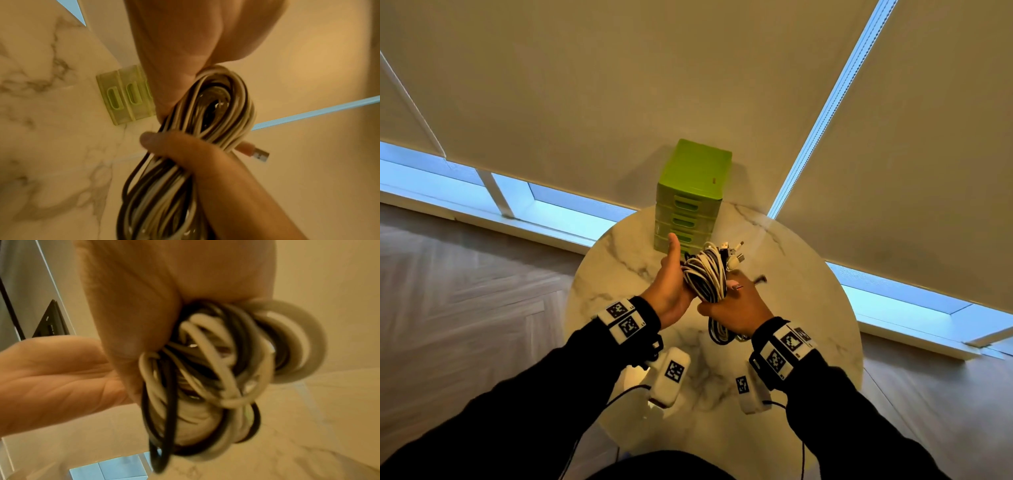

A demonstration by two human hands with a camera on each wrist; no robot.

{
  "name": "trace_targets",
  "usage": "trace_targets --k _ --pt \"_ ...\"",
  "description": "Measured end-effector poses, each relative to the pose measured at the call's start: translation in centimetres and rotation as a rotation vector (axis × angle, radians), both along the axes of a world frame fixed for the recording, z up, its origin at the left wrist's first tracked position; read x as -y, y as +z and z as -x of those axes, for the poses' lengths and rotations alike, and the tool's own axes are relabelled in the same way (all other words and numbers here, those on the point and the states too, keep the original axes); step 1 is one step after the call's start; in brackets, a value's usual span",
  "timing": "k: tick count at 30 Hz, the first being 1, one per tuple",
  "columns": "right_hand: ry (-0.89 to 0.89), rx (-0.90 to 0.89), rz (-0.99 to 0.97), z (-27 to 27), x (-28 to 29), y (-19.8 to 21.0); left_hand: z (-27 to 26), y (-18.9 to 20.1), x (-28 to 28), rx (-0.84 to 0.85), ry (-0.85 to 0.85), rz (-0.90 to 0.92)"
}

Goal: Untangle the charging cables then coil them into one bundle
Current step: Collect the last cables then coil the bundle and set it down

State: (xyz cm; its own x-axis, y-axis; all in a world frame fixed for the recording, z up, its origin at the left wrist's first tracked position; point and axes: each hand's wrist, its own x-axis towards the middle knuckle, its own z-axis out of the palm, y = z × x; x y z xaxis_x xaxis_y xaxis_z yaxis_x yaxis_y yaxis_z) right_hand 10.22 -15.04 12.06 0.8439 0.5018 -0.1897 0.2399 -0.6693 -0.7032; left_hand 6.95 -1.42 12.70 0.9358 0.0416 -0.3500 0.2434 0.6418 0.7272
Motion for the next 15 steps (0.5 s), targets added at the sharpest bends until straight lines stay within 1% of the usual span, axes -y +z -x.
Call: trace_targets --k 1,2,4,5,6,7,9,10,11,13,14,15 --pt "-0.025 -0.038 -0.015 0.0 0.1 0.1 -0.1 0.1 0.0 -0.016 0.006 -0.009" --pt "-0.046 -0.056 0.035 -0.1 0.2 0.1 -0.4 -0.2 -0.2 -0.039 0.023 -0.033" --pt "0.001 -0.006 0.295 -0.2 0.4 -0.2 -0.6 -0.4 -0.5 -0.059 0.041 -0.074" --pt "0.005 -0.005 0.365 -0.3 0.4 -0.3 -0.7 -0.5 -0.6 -0.056 0.045 -0.076" --pt "-0.019 -0.058 0.349 -0.3 0.4 -0.4 -0.7 -0.5 -0.5 -0.043 0.034 -0.077" --pt "-0.054 -0.154 0.232 -0.5 0.5 -0.6 -0.7 -0.2 -0.3 -0.034 0.026 -0.068" --pt "-0.145 -0.367 -0.154 -0.5 0.9 -1.2 -0.5 0.5 -0.2 -0.005 -0.008 -0.080" --pt "-0.183 -0.462 -0.317 -0.5 1.0 -1.4 -0.5 0.8 -0.1 0.006 -0.025 -0.085" --pt "-0.209 -0.530 -0.440 -0.4 1.2 -1.4 -0.3 1.2 -0.2 0.008 -0.026 -0.107" --pt "-0.261 -0.591 -0.581 -0.2 1.2 -1.5 -0.2 0.8 -0.7 -0.009 -0.077 -0.146" --pt "-0.299 -0.599 -0.620 -0.3 1.1 -1.6 -0.2 0.2 -1.1 -0.014 -0.120 -0.204" --pt "-0.346 -0.601 -0.649 -0.4 1.0 -1.7 0.0 -0.7 -1.4 -0.018 -0.178 -0.304"
